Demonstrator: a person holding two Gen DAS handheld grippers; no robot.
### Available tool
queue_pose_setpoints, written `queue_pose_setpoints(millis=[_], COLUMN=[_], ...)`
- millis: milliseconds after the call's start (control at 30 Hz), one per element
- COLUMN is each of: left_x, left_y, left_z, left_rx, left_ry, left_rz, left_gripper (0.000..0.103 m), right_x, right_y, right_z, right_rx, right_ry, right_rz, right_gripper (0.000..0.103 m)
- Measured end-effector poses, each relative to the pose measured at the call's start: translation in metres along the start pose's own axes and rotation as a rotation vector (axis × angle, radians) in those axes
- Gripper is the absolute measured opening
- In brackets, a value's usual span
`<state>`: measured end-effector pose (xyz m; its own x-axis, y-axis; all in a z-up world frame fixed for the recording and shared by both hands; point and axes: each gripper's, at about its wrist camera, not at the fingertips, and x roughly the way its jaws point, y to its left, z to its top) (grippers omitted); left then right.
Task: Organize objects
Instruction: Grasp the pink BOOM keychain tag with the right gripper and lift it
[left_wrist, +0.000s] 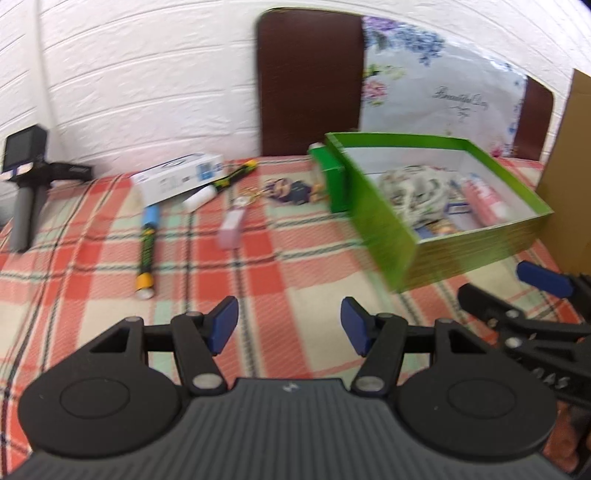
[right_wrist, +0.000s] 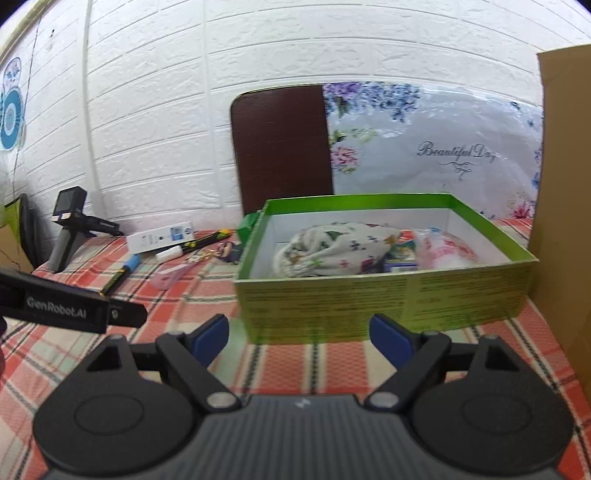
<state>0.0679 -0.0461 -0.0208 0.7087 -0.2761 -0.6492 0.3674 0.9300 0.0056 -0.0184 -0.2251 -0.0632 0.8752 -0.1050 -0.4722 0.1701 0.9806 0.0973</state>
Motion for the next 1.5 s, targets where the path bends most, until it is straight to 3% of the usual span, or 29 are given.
queue_pose_setpoints(millis=[267,433,567,700,833,967,1033,1100,1133,1367,1500], left_x=[0.005,0.013,0.017,0.013,0.016,0.017,0.016,0.017,0.017,0.017,0.017], left_y=[0.043,0.093,0.136,0.144,0.132,0.143,0.148,0.149,0.149,0.151,0.151], left_z=[-0.019,-0.037,-0.055,-0.068,-0.068,-0.070,-0.070,-0.071,-0.071,-0.070,-0.070], left_rx=[-0.067,-0.121,-0.185,-0.212,-0.157,-0.211,-0.237,-0.249,-0.254,-0.261,-0.251], left_ry=[0.012,-0.014,-0.072,-0.150,-0.187,-0.196,-0.202,-0.205,-0.206,-0.203,-0.197], left_rz=[0.065,0.181,0.249,0.232,0.229,0.202,0.191,0.186,0.183,0.170,0.163], left_gripper=[0.067,0.067,0.067,0.072,0.072,0.071,0.071,0.071,0.071,0.074,0.077], right_x=[0.005,0.017,0.037,0.078,0.134,0.196,0.221,0.216,0.209,0.100,0.035], right_y=[0.034,0.064,0.091,0.111,0.126,0.137,0.137,0.135,0.133,0.099,0.085], right_z=[0.002,-0.002,0.000,0.016,0.041,0.059,0.057,0.053,0.051,0.004,-0.028], right_rx=[-0.052,-0.127,-0.193,-0.168,-0.102,-0.039,-0.023,-0.033,-0.030,-0.010,-0.082], right_ry=[0.052,0.099,0.129,0.153,0.171,0.234,0.289,0.260,0.266,0.361,0.371], right_rz=[0.046,0.090,0.148,0.183,0.157,0.138,0.113,0.128,0.143,0.313,0.382], right_gripper=[0.087,0.084,0.077,0.065,0.062,0.061,0.043,0.023,0.021,0.019,0.019])
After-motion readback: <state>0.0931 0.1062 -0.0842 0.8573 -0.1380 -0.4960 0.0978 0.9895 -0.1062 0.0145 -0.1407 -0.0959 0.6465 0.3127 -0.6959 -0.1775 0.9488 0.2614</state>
